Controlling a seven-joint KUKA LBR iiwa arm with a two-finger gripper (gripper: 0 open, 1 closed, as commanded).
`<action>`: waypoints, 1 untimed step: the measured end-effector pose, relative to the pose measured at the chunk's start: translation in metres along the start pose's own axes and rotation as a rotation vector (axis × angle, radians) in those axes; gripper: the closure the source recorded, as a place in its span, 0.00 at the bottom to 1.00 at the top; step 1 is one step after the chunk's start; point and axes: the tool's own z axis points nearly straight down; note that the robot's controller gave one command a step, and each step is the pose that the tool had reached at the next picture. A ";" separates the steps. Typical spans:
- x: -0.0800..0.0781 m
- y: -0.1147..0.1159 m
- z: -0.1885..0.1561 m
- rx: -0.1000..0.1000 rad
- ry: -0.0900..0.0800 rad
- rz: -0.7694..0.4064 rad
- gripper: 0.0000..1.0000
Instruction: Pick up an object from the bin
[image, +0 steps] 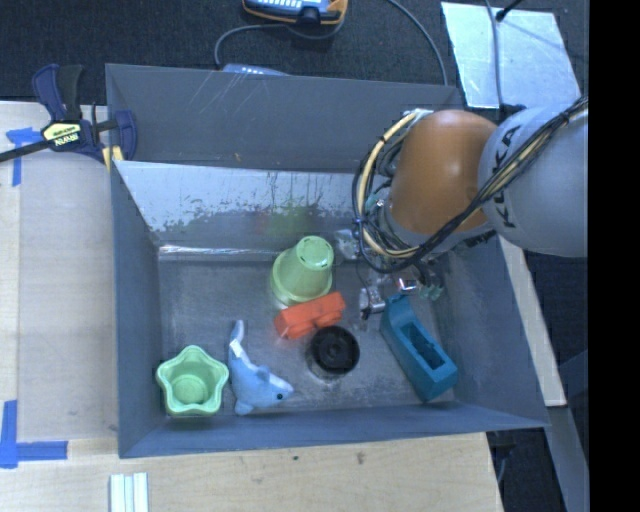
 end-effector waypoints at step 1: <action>-0.002 0.004 0.003 0.000 0.000 0.054 0.00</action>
Offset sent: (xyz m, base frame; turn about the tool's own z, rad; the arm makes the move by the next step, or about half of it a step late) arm 0.0048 -0.0006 -0.0510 -0.2972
